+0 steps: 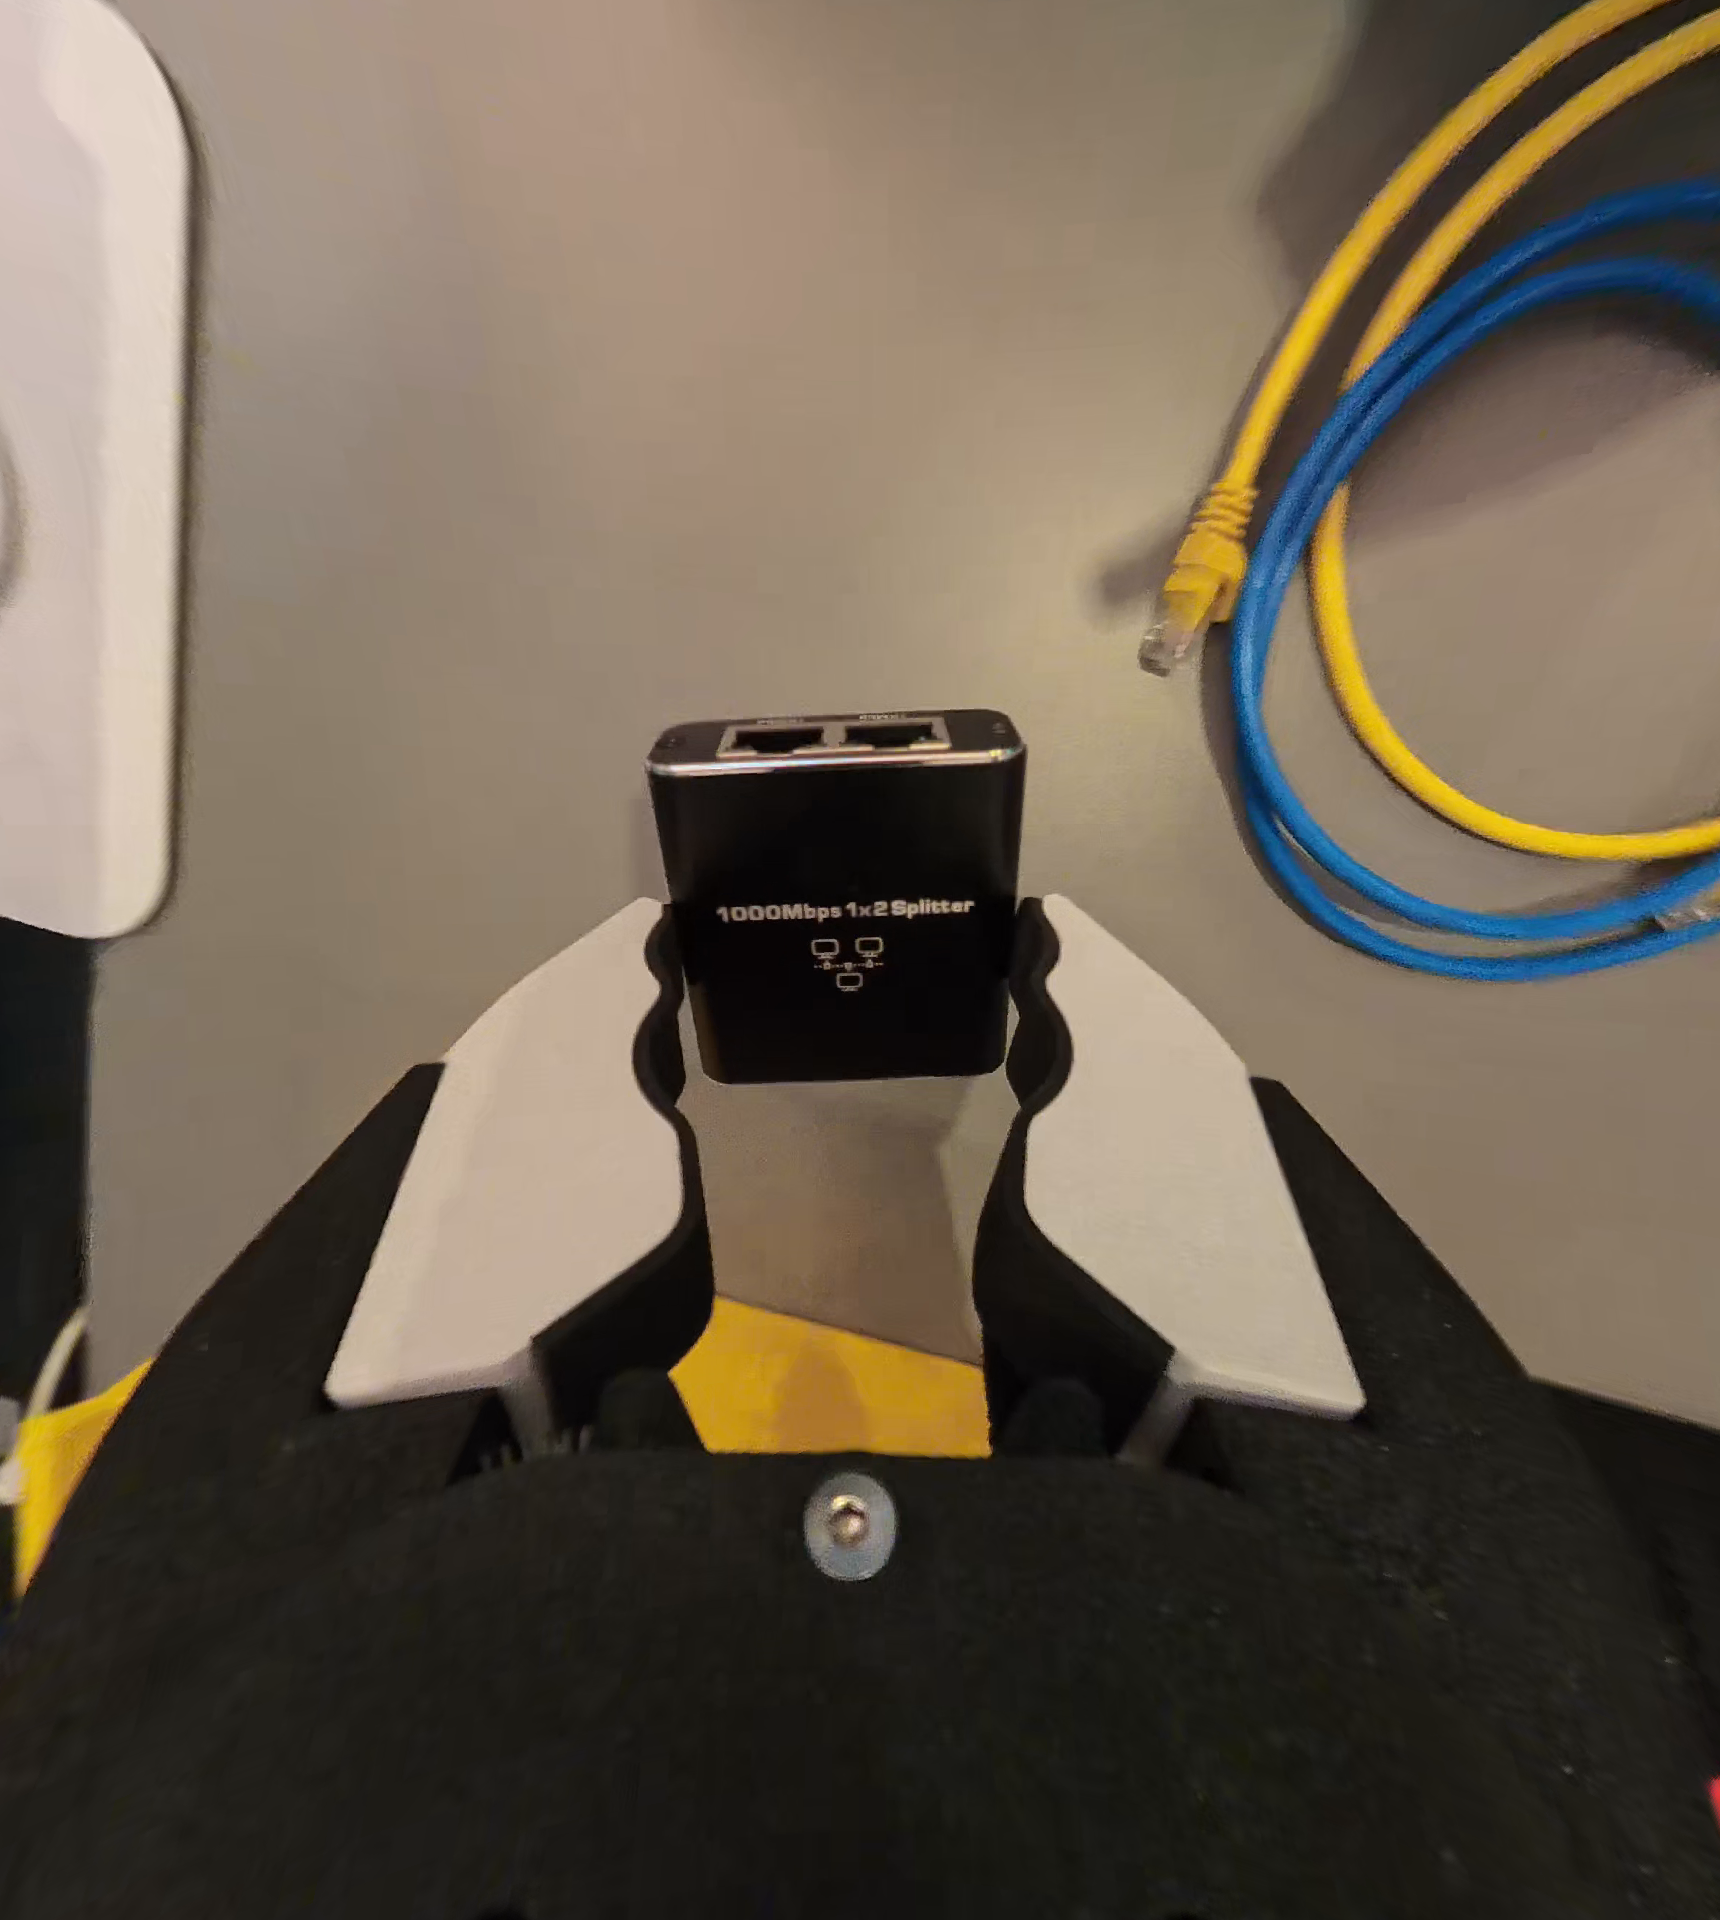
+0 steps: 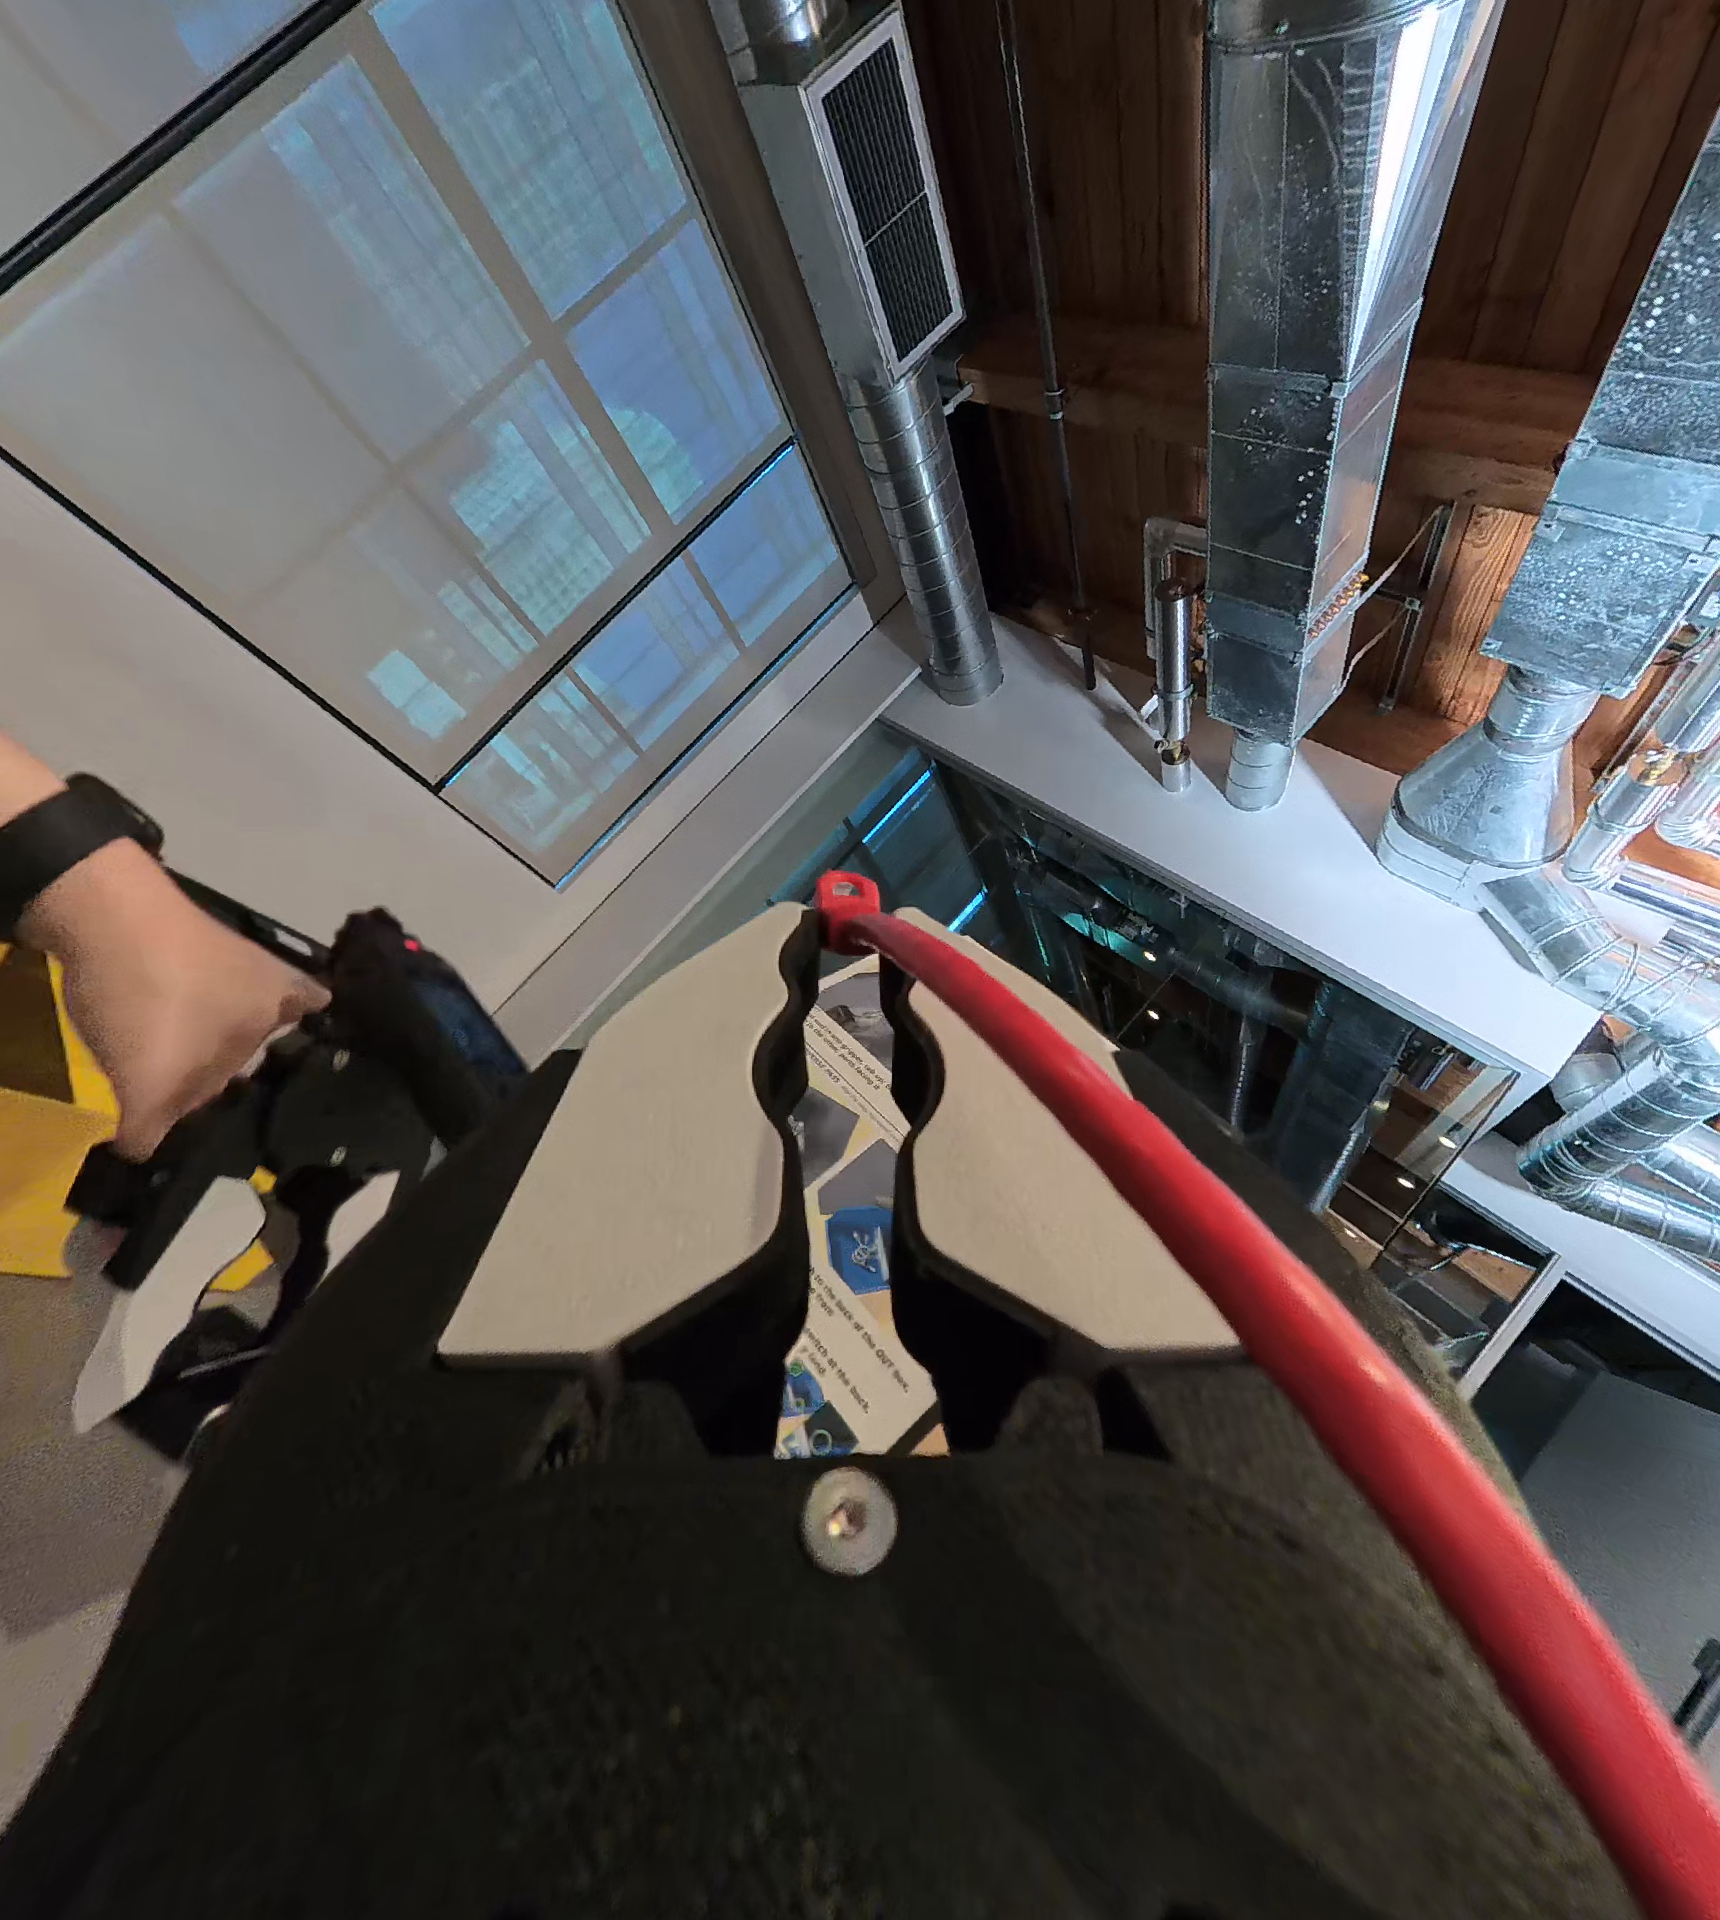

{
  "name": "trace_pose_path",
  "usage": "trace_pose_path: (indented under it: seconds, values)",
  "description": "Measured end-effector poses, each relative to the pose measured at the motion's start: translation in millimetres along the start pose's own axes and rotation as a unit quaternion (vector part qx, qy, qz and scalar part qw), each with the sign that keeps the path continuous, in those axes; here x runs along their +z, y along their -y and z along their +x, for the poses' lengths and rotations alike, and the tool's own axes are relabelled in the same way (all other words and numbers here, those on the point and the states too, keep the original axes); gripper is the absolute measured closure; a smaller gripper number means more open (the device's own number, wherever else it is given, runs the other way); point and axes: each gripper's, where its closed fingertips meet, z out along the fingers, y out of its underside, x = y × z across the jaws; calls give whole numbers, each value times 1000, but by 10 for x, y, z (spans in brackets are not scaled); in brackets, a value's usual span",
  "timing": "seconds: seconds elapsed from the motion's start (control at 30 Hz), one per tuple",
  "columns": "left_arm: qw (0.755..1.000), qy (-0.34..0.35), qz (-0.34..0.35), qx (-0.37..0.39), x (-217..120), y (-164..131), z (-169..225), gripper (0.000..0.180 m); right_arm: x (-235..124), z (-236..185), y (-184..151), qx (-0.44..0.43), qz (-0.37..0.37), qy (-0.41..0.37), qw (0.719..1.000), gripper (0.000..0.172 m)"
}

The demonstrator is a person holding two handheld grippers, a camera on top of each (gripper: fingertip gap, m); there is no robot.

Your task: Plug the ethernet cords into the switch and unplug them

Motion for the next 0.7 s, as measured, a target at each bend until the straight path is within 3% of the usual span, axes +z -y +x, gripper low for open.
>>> trace_pose_path:
  seconds: [0.03, 0.2, 0.3, 0.4, 0.53, 0.7]
  values:
    - [1000, 4, 16, 14, -133, 15, 1, 120, -8, 11, -10, 8, 1, 1, 1000, 161]
    - [991, 2, 88, 103, -816, 44, 113, 120, 53, -130, -183, 91, -5, 67, 994, 161]
    - [981, 8, 112, 159, -1217, 85, 227, 120, 237, -331, -296, 194, -21, 117, 974, 161]
    - [970, 24, 124, 208, -1539, 159, 368, 120, 438, -601, -185, 263, 13, 159, 951, 161]
    - [959, 39, 118, 253, -1796, 198, 551, 120, 598, -946, -167, 289, -1, 206, 935, 161]
    - [955, 40, 114, 271, -1961, 174, 713, 120, 630, -1079, -58, 287, 28, 221, 932, 161]
